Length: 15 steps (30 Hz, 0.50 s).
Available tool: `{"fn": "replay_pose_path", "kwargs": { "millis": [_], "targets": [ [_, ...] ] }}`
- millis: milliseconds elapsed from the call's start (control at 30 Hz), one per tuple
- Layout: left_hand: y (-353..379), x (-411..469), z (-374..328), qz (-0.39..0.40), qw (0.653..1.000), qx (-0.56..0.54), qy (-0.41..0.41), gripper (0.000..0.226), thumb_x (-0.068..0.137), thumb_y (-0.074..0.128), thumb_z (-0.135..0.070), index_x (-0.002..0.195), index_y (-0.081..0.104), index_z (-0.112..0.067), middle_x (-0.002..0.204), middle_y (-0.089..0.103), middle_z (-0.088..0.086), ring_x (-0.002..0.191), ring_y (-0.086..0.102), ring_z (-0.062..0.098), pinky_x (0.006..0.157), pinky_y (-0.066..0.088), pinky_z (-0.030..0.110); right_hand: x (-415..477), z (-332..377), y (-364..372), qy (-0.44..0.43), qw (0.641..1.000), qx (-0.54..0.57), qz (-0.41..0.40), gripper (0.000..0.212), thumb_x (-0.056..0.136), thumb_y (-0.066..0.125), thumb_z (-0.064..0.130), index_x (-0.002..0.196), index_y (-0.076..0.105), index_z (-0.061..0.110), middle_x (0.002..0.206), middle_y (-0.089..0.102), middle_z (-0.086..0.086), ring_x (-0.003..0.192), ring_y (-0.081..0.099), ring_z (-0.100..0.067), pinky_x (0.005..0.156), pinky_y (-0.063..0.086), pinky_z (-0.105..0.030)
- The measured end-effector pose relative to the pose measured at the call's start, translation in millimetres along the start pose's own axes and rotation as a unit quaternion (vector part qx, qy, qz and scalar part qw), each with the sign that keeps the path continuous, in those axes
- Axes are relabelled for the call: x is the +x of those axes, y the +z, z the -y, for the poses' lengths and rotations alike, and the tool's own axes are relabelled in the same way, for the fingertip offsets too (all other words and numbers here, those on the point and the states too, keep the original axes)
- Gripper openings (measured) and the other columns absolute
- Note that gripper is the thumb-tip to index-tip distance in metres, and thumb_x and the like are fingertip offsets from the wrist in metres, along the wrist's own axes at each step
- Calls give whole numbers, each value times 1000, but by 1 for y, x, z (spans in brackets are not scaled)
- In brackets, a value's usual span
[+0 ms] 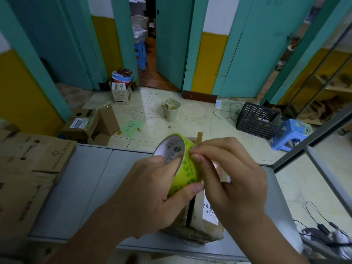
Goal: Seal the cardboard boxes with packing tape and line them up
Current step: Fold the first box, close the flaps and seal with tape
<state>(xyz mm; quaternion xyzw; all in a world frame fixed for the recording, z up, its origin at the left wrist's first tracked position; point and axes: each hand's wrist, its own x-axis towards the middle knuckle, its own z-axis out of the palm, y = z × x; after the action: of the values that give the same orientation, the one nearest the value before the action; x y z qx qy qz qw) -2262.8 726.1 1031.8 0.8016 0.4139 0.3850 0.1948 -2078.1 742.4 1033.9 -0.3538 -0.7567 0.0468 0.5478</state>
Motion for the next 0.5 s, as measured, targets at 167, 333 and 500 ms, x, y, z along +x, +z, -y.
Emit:
{"fn": "replay_pose_path", "kwargs": {
  "millis": [167, 333, 500],
  "targets": [
    [2, -2, -1, -17, 999, 20, 22, 52, 102, 50, -59, 75, 67, -18, 62, 59, 2, 60, 59, 25, 55, 48, 44, -1, -1, -1, -9, 1000, -3, 13, 15, 102, 64, 12, 96, 77, 6, 99, 70, 0, 96, 67, -15, 77, 53, -38],
    [2, -5, 0, -4, 1000, -31, 0, 42, 101, 57, -50, 75, 67, -18, 62, 63, -1, 62, 64, 24, 62, 52, 45, 0, 0, -4, -21, 999, 1, 38, 22, 106, 59, 16, 96, 73, 4, 100, 68, 1, 99, 65, -14, 82, 51, -33],
    [1, -6, -4, -6, 997, -82, -3, 39, 104, 57, -49, 76, 63, -22, 65, 65, -7, 61, 66, 19, 79, 56, 52, 1, 1, -5, -33, 999, 13, 41, 23, 106, 57, 14, 95, 73, 3, 101, 70, -2, 101, 64, -15, 86, 50, -29]
  ]
}}
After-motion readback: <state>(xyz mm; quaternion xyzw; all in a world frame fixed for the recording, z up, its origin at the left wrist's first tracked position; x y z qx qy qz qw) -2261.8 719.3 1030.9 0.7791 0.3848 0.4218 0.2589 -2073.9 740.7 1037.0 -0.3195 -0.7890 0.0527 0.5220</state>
